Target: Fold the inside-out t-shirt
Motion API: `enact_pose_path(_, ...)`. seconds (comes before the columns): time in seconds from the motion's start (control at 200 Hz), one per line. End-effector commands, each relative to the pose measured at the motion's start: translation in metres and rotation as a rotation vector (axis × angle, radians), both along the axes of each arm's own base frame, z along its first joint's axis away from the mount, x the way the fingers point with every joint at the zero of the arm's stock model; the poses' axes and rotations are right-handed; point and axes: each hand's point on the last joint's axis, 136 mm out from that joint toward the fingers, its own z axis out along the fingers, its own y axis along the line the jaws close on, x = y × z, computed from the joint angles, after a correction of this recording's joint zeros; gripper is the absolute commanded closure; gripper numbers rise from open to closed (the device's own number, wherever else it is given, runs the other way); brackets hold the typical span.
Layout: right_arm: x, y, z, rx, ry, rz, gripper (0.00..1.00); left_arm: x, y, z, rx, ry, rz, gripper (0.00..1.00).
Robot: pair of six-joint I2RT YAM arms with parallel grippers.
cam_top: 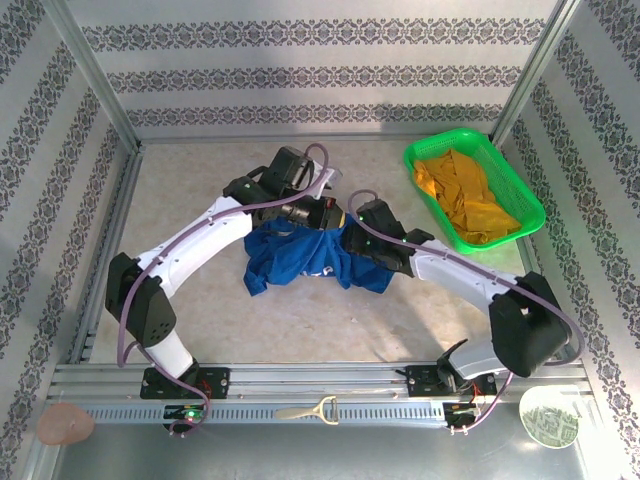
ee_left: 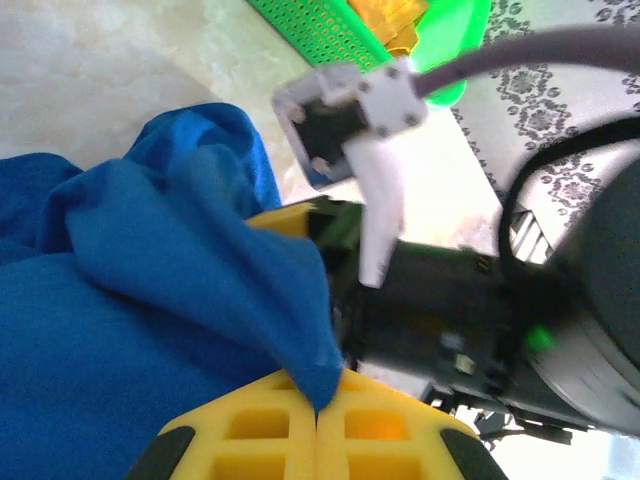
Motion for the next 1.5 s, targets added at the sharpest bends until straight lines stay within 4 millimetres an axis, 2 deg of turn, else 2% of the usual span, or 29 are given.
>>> enact_pose_path(0.0,0.013,0.014,0.039,0.101,-0.099,0.115,1.00,0.012,0.027,0.020,-0.051,-0.004,0.071,1.00)
enact_pose_path(0.17,-0.028,0.028,0.079,0.321,-0.145,0.358,1.00,0.059,0.077,-0.001,-0.025,0.016,0.235,1.00)
enact_pose_path(0.31,-0.059,0.037,0.108,0.469,-0.189,0.482,1.00,0.095,0.095,-0.031,0.014,0.034,0.284,1.00)
enact_pose_path(0.35,-0.063,0.039,0.115,0.505,-0.199,0.499,1.00,0.104,0.097,-0.040,0.035,0.037,0.290,0.92)
enact_pose_path(0.415,-0.064,0.042,0.121,0.538,-0.207,0.509,1.00,0.118,0.099,-0.051,0.058,0.041,0.290,0.73)
enact_pose_path(0.48,-0.060,0.041,0.119,0.535,-0.208,0.495,1.00,0.123,0.097,-0.051,0.064,0.037,0.281,0.66)
enact_pose_path(0.59,-0.050,0.039,0.114,0.537,-0.203,0.463,1.00,0.113,0.099,-0.037,0.036,0.020,0.282,0.57)
enact_pose_path(0.749,-0.044,0.040,0.109,0.544,-0.192,0.451,1.00,0.069,0.102,-0.020,-0.062,0.048,0.308,0.49)
enact_pose_path(0.859,-0.042,0.040,0.108,0.546,-0.183,0.446,1.00,0.038,0.093,-0.021,-0.115,0.072,0.307,0.44)
enact_pose_path(0.959,-0.043,0.040,0.107,0.551,-0.172,0.443,1.00,0.024,0.084,-0.030,-0.095,0.040,0.298,0.37)
enact_pose_path(1.119,-0.044,0.041,0.104,0.553,-0.156,0.445,1.00,0.032,0.078,-0.053,0.014,-0.029,0.283,0.34)
enact_pose_path(1.339,-0.043,0.040,0.104,0.550,-0.157,0.440,1.00,0.055,0.067,-0.067,0.082,-0.114,0.205,0.29)
enact_pose_path(1.499,-0.041,0.040,0.106,0.547,-0.165,0.435,1.00,0.058,0.054,-0.077,0.066,-0.122,0.123,0.28)
